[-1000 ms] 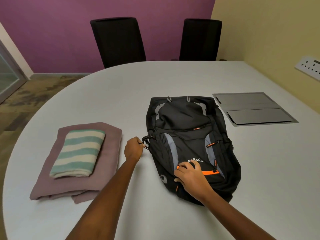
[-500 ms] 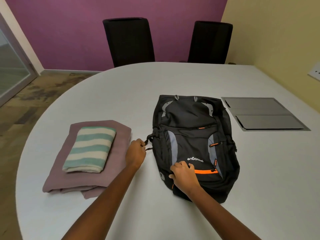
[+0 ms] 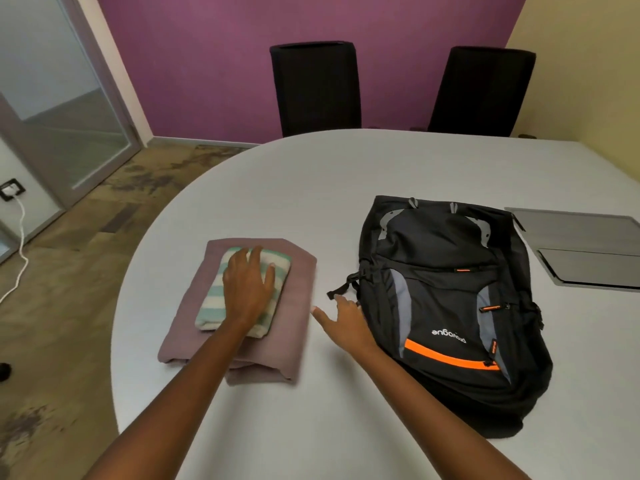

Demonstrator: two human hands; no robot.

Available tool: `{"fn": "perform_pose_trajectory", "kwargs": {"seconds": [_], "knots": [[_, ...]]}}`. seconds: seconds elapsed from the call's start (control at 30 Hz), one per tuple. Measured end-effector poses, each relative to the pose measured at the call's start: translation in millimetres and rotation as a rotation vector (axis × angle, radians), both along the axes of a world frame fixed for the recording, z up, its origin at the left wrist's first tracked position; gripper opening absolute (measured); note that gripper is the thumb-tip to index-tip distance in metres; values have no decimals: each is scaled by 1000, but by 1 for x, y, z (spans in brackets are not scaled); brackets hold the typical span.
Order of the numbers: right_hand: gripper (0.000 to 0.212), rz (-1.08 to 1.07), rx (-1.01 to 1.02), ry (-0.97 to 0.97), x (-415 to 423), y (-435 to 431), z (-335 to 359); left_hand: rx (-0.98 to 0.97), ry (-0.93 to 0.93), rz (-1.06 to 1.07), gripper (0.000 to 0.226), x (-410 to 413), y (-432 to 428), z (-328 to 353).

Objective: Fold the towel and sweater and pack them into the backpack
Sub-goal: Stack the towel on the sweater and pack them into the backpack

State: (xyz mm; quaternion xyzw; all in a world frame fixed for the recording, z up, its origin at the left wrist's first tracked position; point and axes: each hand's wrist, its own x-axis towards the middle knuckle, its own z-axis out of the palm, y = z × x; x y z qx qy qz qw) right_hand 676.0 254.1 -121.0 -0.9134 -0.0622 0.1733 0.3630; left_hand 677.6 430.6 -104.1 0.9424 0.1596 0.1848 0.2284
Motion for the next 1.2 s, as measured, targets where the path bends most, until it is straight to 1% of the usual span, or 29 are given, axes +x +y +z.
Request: {"fn": "perform_pose_trajectory", "kwargs": {"seconds": [0.1,0.17,0.3,0.37,0.43,0.5,0.57,0.67,0.8,0.87,0.9,1.0,1.1,1.13,1.2], "knots": [[88,-115,198,216,5,29,5,-52,134,82,59,0,36,-5],[98,-181,280,340,9,46,5,-129,279,142,71,-2,56,-8],[124,-285,390,489,15,75,-3,-300,517,227,93,-6,90,-21],[131,-331,405,535,17,85,-7,-452,586,254,113,-9,104,-29],[137,-369,418,559,16,91,-11,-641,595,261,133,-12,113,-37],[141,-396,436,573,16,94,-15,-761,562,250,140,-15,116,-42],[144,-416,455,589,18,97,-21,-815,536,244,147,-18,113,-45],[147,-426,507,606,23,95,-27,-830,515,228,147,-21,105,-50],[131,-439,550,604,26,83,-29,-810,527,207,147,-23,96,-51],[129,-434,569,654,25,77,-28,-821,530,186,144,-23,93,-50],[120,-423,573,679,25,74,-28,-827,530,178,143,-23,92,-48],[78,-375,608,782,24,63,-29,-838,525,158,146,-25,86,-46],[35,-276,627,888,19,51,-27,-859,524,140,146,-27,81,-49],[24,-267,640,915,18,47,-28,-868,525,133,146,-27,81,-52],[17,-277,651,919,13,39,-28,-888,523,115,146,-26,81,-61]]}}
